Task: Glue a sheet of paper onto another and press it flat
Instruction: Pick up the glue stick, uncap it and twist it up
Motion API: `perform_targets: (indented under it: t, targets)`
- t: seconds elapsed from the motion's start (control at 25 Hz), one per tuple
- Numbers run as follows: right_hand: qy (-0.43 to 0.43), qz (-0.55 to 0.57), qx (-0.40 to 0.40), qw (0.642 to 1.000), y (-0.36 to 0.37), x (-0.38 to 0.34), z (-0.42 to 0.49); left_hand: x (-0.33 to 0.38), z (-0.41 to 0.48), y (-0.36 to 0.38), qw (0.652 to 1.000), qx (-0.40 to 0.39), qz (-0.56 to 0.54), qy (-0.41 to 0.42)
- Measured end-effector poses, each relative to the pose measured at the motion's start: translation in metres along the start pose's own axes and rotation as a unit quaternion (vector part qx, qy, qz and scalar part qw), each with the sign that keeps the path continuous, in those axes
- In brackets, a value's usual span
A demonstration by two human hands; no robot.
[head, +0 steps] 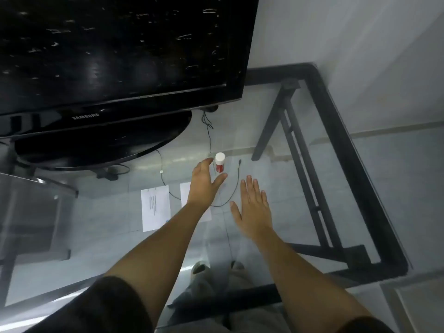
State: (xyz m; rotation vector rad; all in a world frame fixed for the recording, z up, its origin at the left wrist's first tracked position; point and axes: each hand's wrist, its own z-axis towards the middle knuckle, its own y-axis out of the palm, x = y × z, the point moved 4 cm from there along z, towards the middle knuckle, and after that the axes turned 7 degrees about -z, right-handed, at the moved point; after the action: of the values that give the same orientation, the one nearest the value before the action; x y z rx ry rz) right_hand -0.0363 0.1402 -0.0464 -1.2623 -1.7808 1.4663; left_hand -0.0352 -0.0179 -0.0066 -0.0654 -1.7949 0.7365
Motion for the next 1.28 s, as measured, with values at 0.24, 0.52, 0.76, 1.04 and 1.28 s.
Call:
perform_targets:
  t: [0.24,0.52,0.76,1.04,1.28]
  targets:
    - [0.003,-0.024,-0.009,1.0,-0.001,0.0,0.002,0.01,0.012,0.005,0.999,0.002,-0.034,-0.012]
    - [0.025,0.11,0.044,0.993,-0.029,0.0,0.003,0.018,-0.012,-0.016,0.986,-0.05,-0.16,-0.011]
    - [0.085,0.524,0.026,0.847,-0.089,-0.013,0.025,0.017,-0.026,-0.03,0.986,-0.061,-0.155,-0.011]
    - [0.025,0.494,0.009,0.869,-0.106,-0.021,0.039,0.028,-0.03,-0.028,0.99,-0.098,-0.09,0.041]
    - [0.13,0.522,0.066,0.84,-0.098,-0.003,0.057,0.02,-0.033,-0.031,0.992,-0.111,-0.064,0.011]
